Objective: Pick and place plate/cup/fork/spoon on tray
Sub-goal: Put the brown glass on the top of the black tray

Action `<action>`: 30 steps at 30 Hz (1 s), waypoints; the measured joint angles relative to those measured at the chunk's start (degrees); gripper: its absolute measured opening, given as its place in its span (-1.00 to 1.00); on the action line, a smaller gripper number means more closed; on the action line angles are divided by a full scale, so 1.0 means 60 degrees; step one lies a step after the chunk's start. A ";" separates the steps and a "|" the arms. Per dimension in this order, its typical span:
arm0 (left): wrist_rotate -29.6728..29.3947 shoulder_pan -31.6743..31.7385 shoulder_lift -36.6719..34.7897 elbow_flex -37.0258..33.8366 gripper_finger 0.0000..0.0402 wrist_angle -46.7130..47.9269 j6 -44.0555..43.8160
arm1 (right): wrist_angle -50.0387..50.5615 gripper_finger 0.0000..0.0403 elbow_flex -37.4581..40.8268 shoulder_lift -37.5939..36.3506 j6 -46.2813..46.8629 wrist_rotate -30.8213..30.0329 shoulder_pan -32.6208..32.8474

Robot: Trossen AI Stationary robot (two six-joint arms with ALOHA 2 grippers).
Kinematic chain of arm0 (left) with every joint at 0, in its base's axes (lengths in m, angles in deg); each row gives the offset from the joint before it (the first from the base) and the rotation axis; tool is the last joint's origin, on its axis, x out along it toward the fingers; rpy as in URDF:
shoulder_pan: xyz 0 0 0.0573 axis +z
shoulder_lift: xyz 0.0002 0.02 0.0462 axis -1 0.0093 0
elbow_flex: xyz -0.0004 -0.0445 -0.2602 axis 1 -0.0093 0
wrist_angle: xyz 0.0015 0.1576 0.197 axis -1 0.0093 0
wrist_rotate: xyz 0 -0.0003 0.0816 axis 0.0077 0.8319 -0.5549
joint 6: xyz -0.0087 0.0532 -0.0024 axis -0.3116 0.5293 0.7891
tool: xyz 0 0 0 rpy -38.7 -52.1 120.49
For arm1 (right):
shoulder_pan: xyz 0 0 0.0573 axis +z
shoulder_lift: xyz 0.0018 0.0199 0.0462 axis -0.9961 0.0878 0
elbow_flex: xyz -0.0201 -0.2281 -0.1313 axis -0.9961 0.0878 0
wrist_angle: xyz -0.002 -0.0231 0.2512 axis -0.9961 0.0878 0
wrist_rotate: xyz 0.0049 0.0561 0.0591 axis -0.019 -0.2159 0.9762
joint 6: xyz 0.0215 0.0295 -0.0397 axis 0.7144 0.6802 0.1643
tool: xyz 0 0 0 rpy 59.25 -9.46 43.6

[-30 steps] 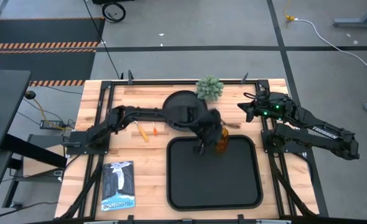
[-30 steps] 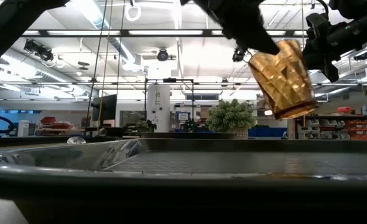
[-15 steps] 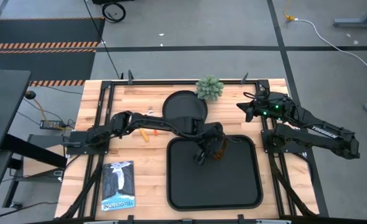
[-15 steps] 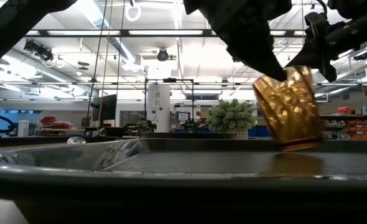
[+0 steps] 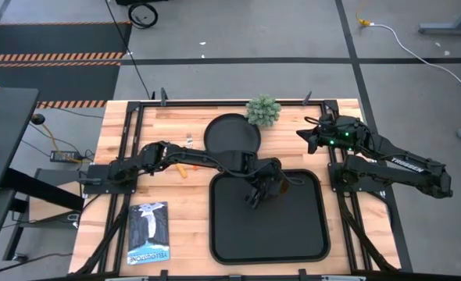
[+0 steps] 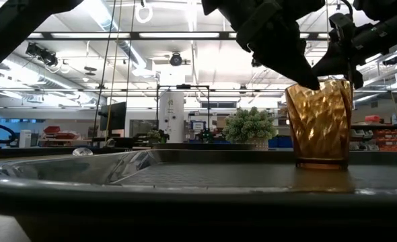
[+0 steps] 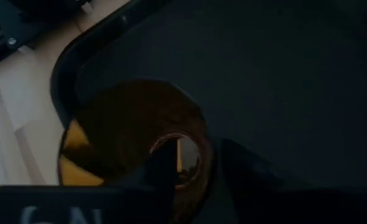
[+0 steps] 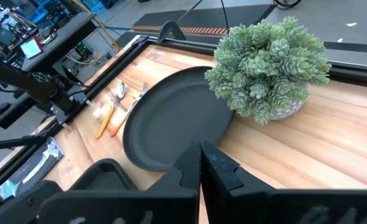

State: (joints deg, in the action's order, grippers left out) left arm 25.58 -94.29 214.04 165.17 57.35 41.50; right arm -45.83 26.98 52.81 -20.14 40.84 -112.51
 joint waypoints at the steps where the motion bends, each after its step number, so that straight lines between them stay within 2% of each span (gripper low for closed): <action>1: -0.0013 0.0003 -0.0028 0.0000 -0.27 -0.0045 0.0002 | 0.0000 -0.96 0.0000 0.0000 0.0001 -0.0005 0.0000; 8: -0.0653 -0.0290 -0.0368 -0.0004 -0.14 0.0103 0.0169 | 0.0000 -0.96 0.0000 0.0000 -0.0069 -0.0038 0.0000; 19: -0.2024 -0.0384 -0.0815 -0.0007 -0.25 0.2299 -0.0940 | 0.0007 -0.96 0.0000 0.0000 -0.0115 -0.0102 0.0018; 30: -0.1642 -0.0315 -0.0349 0.0001 -0.37 0.2287 -0.1851 | -0.0046 -0.96 0.0000 0.0000 -0.0177 -0.0097 0.0044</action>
State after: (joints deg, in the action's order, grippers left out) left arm 15.72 -96.18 211.95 165.18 71.07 30.40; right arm -46.10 26.98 52.81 -21.21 40.26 -112.25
